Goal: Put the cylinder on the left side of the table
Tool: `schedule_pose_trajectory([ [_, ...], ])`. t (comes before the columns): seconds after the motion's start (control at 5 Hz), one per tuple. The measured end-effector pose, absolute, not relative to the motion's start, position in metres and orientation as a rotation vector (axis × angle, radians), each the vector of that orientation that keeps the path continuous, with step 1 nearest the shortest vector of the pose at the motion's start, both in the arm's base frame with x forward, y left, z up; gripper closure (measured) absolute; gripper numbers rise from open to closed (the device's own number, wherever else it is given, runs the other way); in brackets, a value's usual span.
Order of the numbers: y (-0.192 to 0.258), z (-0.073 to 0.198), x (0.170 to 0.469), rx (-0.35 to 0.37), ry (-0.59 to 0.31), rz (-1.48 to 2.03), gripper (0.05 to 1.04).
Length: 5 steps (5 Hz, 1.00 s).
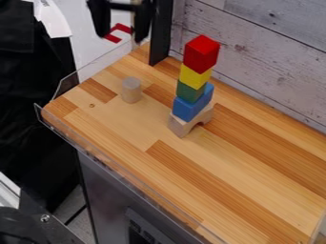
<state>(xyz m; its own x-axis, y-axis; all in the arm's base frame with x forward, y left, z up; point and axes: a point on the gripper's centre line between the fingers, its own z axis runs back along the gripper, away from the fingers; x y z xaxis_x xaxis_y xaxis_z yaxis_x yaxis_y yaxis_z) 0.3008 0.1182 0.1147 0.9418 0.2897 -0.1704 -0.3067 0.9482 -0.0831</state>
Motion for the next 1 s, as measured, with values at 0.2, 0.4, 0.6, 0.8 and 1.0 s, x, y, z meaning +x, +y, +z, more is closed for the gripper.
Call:
schedule_pose_trajectory([
  [0.2, 0.118, 0.135, 0.294, -0.089, 0.12, 0.275, 0.085],
  [0.4, 0.112, 0.14, 0.286, -0.069, 0.152, 0.239, 0.085],
  [0.6, 0.095, 0.147, 0.287, -0.068, 0.16, 0.18, 0.085],
  [0.8, 0.081, 0.15, 0.29, -0.053, 0.159, 0.12, 0.085],
  [1.0, 0.076, 0.151, 0.289, -0.054, 0.151, 0.097, 0.085],
])
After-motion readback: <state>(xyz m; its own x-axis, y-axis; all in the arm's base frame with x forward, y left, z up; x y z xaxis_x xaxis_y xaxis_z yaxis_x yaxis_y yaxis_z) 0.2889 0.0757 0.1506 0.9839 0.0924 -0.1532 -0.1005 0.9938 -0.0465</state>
